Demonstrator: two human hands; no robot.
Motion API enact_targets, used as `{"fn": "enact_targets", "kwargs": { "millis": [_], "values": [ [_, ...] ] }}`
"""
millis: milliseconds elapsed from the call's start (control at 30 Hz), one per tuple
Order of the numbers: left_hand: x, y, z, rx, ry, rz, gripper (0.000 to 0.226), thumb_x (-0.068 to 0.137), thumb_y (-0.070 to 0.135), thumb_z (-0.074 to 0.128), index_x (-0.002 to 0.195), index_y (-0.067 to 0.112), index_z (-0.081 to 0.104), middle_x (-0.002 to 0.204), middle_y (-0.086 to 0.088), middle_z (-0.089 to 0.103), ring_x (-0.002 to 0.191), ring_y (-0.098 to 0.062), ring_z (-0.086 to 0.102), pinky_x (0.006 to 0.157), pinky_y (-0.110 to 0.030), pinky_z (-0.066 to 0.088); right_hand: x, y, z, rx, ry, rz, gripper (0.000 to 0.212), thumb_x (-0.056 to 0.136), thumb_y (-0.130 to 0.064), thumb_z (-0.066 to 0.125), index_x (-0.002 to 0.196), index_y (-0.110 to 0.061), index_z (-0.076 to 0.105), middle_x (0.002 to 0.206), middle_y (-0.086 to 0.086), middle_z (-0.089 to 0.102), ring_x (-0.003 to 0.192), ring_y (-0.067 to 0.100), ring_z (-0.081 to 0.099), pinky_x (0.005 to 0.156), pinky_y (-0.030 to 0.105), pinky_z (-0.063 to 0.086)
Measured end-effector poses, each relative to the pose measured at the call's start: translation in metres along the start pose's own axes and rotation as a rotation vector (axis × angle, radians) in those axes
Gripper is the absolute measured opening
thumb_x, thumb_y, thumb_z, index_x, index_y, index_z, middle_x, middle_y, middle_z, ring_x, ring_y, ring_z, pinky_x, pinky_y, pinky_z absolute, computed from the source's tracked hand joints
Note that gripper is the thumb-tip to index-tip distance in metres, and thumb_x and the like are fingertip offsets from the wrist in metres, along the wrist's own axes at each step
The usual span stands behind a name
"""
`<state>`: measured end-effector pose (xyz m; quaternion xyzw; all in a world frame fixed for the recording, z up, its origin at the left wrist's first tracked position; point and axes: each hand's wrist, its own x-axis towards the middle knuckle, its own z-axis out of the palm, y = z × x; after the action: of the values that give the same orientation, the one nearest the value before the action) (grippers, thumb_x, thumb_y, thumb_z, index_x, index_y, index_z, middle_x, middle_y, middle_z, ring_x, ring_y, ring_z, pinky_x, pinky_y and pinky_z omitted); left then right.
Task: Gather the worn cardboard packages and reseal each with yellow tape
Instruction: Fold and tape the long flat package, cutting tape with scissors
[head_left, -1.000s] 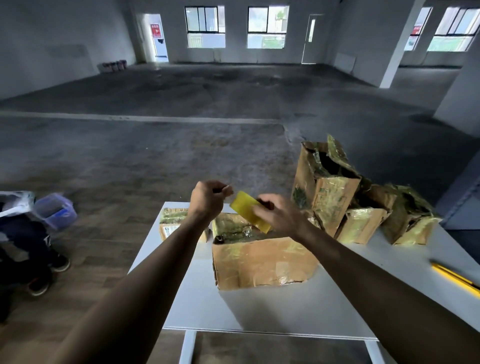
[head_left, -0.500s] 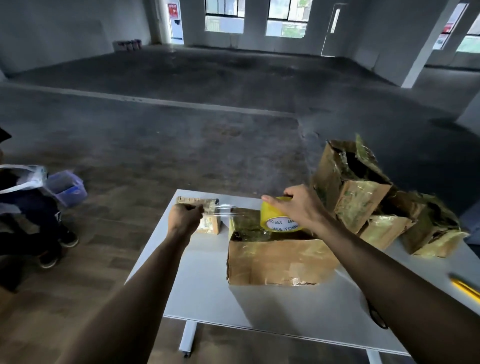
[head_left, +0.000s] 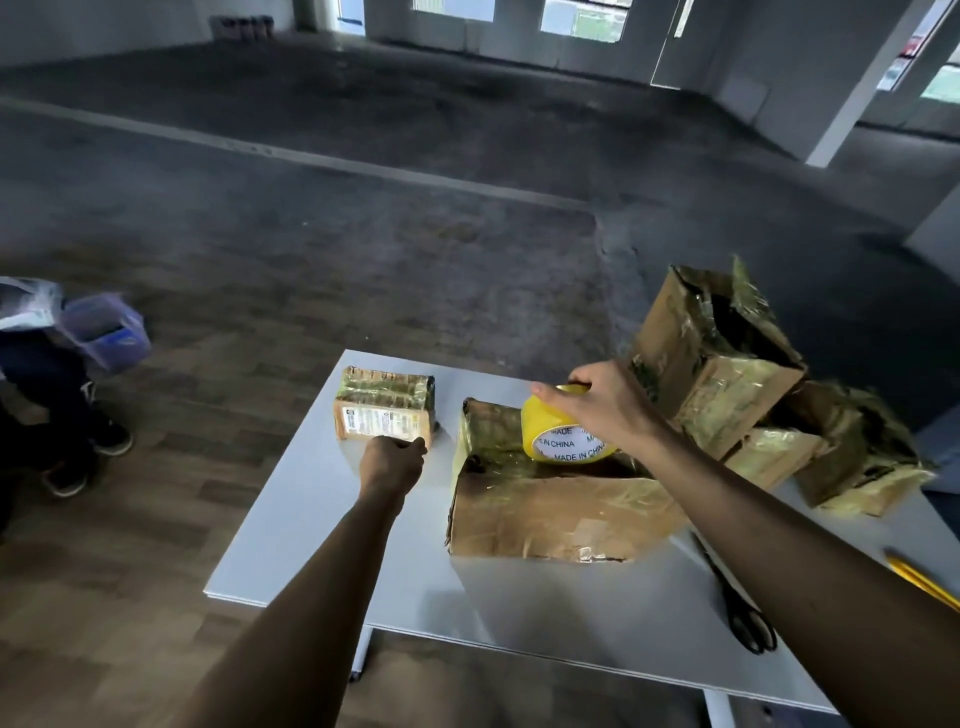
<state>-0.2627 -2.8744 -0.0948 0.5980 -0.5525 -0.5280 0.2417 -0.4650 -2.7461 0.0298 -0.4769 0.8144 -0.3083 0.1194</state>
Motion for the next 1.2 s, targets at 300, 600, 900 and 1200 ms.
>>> {"fn": "enact_targets", "kwargs": {
  "millis": [300, 600, 900, 1200],
  "values": [
    [-0.012, -0.007, 0.04, 0.019, -0.073, 0.029, 0.027, 0.098, 0.021, 0.059, 0.076, 0.004, 0.061, 0.064, -0.006, 0.055, 0.066, -0.025, 0.053, 0.055, -0.027, 0.036, 0.0, 0.01, 0.003, 0.048, -0.02, 0.036, 0.053, 0.08, -0.059, 0.071, 0.059, -0.015, 0.05, 0.049, -0.004, 0.04, 0.047, 0.012, 0.039, 0.05, 0.028, 0.027],
    [0.002, -0.009, 0.049, 0.101, -0.123, 0.006, 0.037, 0.098, 0.032, 0.056, 0.117, 0.001, 0.056, 0.119, -0.023, 0.058, 0.103, -0.039, 0.059, 0.085, -0.043, 0.053, 0.0, 0.015, 0.007, 0.121, 0.003, 0.031, 0.057, 0.082, -0.054, 0.072, 0.069, -0.001, 0.059, 0.053, -0.002, 0.047, 0.049, 0.011, 0.045, 0.049, 0.027, 0.03],
    [-0.003, 0.033, 0.045, 0.132, 0.018, 0.246, 0.036, 0.102, 0.03, 0.046, 0.125, 0.002, 0.052, 0.124, -0.021, 0.052, 0.114, -0.038, 0.053, 0.095, -0.044, 0.046, -0.005, 0.023, -0.001, 0.173, -0.038, 0.057, 0.05, 0.084, -0.056, 0.07, 0.067, -0.01, 0.058, 0.057, -0.002, 0.054, 0.05, 0.008, 0.051, 0.048, 0.023, 0.036],
    [-0.01, 0.077, 0.074, 0.926, -0.061, 0.716, 0.05, 0.105, 0.048, 0.029, 0.1, 0.013, 0.064, 0.109, -0.014, 0.069, 0.104, -0.036, 0.061, 0.093, -0.042, 0.041, -0.008, 0.041, -0.008, 0.544, -0.157, 0.176, 0.038, 0.083, -0.052, 0.073, 0.08, -0.014, 0.072, 0.073, 0.001, 0.074, 0.071, 0.018, 0.073, 0.068, 0.039, 0.057]
  ]
}}
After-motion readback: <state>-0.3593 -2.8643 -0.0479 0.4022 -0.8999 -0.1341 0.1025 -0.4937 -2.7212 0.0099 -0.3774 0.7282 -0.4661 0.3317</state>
